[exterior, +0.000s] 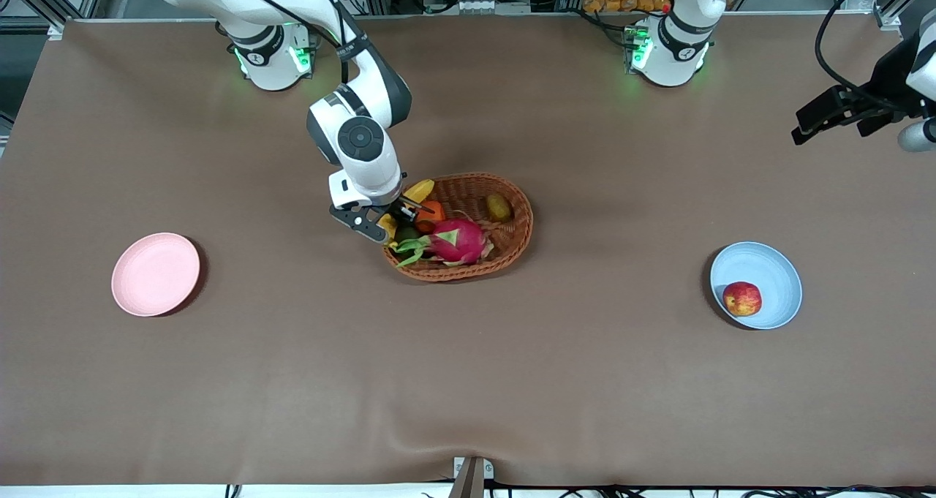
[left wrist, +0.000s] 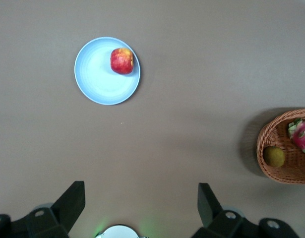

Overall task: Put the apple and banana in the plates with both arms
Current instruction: 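Grasp the yellow banana with the right gripper while the left gripper withdraws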

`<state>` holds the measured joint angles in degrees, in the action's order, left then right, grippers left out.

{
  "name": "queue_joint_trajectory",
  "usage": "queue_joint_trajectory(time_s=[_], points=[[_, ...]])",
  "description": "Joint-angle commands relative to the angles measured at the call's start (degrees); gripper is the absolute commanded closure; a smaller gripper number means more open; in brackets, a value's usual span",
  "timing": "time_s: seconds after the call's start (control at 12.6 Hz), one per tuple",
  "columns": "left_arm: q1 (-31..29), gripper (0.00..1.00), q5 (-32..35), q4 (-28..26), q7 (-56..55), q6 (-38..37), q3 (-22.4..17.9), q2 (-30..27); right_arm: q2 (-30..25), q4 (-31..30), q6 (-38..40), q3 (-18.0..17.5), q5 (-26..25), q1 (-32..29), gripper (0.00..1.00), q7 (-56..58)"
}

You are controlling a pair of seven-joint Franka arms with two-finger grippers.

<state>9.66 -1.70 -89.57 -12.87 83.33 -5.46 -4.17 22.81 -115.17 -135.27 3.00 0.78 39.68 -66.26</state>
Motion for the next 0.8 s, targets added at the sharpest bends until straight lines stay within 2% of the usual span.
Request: queue_joint_trajectory(time_s=[0.0, 0.24, 0.56, 0.64, 0.72], points=[[1.15, 0.0, -0.07, -4.9, 0.04, 0.08, -0.78, -4.35, -0.93, 2.57, 4.11, 0.08, -2.01, -0.39, 1.0, -1.5], [0.89, 0.0, 0.46, -5.7, 0.21, -0.01, -0.52, -4.8, -1.98, 8.37, 14.75, 0.17, -2.01, -0.65, 1.0, -0.45], [0.19, 0.0, 4.41, -4.91, 0.48, 0.34, 1.76, -4.36, -6.11, 10.75, 23.89, 0.34, -1.92, -3.9, 1.0, 8.76], [-1.47, 0.0, 4.42, -4.48, 0.48, 0.51, 3.68, -3.92, -6.81, 11.45, 26.17, 0.43, -1.92, -5.56, 1.0, 11.39], [-4.45, 0.0, 4.42, -4.04, 0.48, 0.6, 7.27, -3.48, -7.78, 11.46, 27.24, 0.43, -1.92, -8.1, 1.0, 15.51]])
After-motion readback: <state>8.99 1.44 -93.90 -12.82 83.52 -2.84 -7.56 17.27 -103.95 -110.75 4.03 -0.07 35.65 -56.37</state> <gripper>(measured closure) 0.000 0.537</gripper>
